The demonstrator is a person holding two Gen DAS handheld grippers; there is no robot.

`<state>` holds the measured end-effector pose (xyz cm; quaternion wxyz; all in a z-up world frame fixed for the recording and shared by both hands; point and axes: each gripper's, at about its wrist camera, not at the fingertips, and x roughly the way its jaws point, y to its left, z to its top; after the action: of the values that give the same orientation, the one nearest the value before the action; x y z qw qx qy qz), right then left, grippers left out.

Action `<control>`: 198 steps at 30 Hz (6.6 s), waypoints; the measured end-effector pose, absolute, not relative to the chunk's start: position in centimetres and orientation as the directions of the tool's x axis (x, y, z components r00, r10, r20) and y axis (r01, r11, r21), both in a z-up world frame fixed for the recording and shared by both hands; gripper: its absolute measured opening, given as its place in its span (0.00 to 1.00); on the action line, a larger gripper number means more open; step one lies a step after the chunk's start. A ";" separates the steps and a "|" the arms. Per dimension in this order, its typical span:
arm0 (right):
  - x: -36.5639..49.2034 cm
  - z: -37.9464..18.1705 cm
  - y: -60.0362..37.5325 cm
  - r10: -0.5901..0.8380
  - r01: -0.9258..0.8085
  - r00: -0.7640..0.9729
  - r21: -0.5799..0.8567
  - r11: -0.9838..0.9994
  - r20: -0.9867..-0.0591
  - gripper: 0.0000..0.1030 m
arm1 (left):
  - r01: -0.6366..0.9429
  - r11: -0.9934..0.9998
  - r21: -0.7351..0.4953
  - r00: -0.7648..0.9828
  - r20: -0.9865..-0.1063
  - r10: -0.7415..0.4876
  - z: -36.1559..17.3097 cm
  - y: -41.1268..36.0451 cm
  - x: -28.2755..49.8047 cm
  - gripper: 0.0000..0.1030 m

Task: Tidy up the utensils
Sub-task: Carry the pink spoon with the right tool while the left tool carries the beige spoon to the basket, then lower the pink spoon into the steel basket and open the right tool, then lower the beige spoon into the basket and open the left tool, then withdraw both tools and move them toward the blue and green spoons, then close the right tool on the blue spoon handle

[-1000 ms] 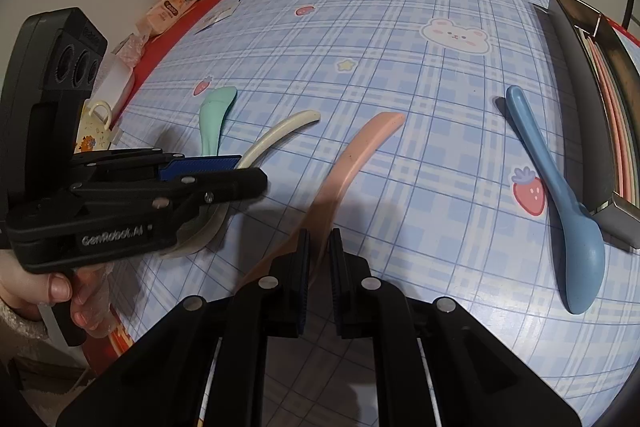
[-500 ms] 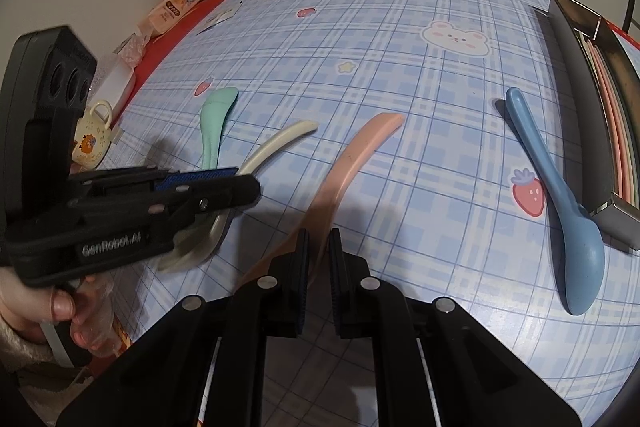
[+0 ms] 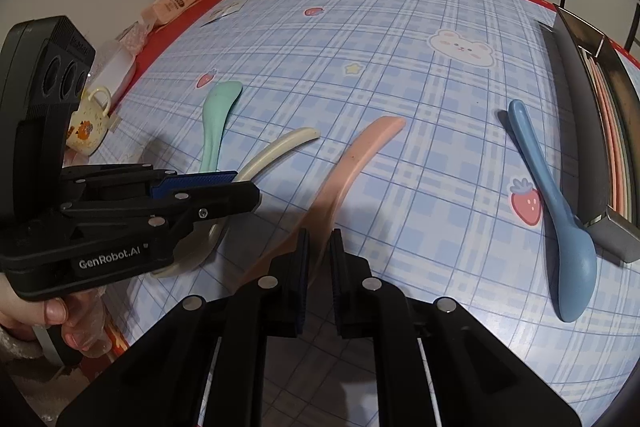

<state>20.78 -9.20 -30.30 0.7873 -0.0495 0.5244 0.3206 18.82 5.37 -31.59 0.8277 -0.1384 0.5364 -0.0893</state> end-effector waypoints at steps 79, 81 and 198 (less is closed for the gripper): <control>30.8 -25.6 -36.6 0.314 0.014 0.596 0.400 0.916 -0.739 0.63 | -0.035 0.851 -0.524 0.415 -0.782 -0.464 -27.5 -16.2 37.0 0.19; 30.5 -25.7 -37.6 0.297 0.046 0.600 0.402 0.914 -0.743 0.67 | -0.037 0.854 -0.519 0.409 -0.788 -0.461 -27.8 -16.9 37.0 0.19; 22.8 -30.5 -21.6 0.394 -0.004 0.314 0.413 0.911 -0.864 0.08 | -0.282 0.885 -0.371 0.469 -0.858 -0.211 -30.7 12.6 18.8 0.65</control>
<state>22.76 -21.63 -30.47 0.7924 0.1701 0.5722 0.1256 18.77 12.61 -30.65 0.8231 -0.2392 0.5147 0.0217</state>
